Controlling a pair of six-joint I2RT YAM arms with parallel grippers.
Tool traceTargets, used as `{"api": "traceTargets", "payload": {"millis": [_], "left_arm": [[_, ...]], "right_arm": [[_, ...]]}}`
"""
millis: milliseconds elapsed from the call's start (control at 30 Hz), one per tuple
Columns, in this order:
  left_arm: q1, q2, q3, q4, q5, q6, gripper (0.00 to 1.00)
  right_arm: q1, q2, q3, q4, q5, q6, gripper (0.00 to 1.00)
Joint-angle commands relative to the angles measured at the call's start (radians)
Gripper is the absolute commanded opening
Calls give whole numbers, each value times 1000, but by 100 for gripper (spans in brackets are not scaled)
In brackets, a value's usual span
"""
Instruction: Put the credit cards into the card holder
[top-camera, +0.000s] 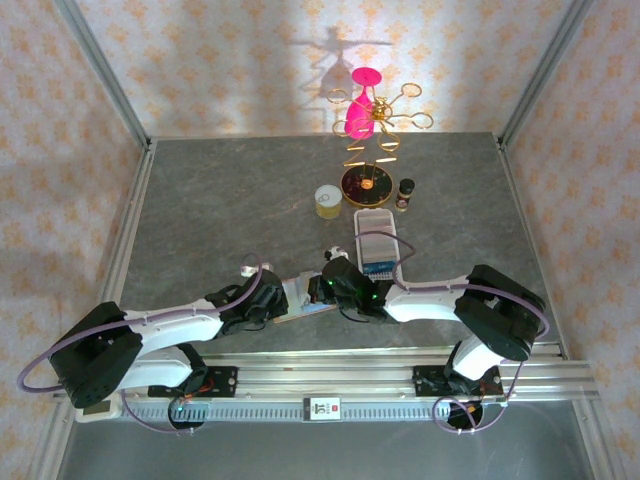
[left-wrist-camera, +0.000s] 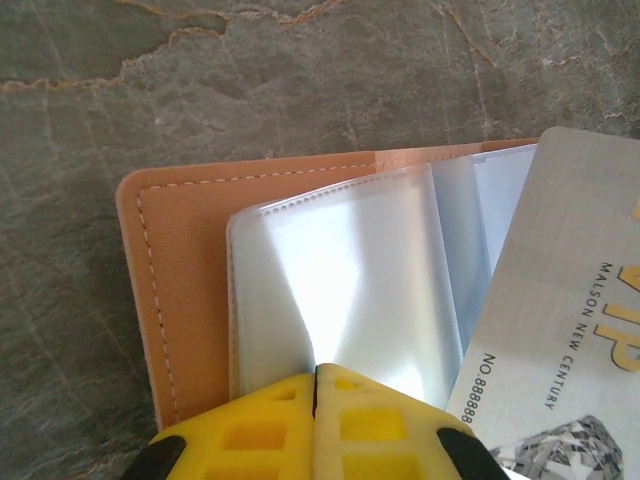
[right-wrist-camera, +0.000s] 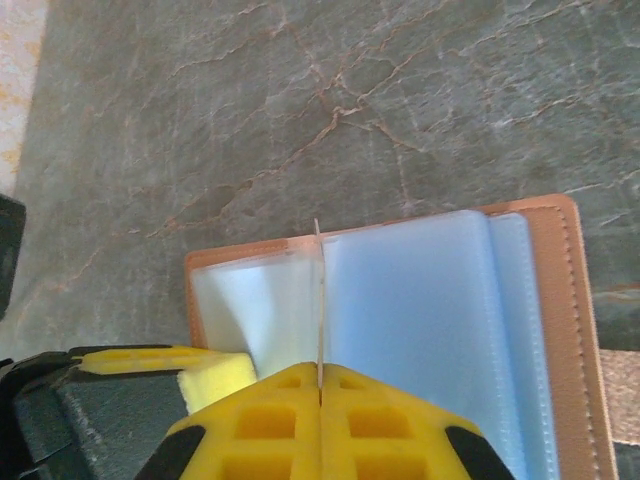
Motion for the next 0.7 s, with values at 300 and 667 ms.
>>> {"api": "traceTargets", "payload": {"millis": [300, 667], "left_arm": [[2, 11, -26, -106, -46, 19, 6], [2, -3, -21, -127, -55, 30, 6]], "right_arm": [[-7, -1, -4, -17, 27, -36, 0], [-7, -13, 0, -33, 8, -63, 0]]}}
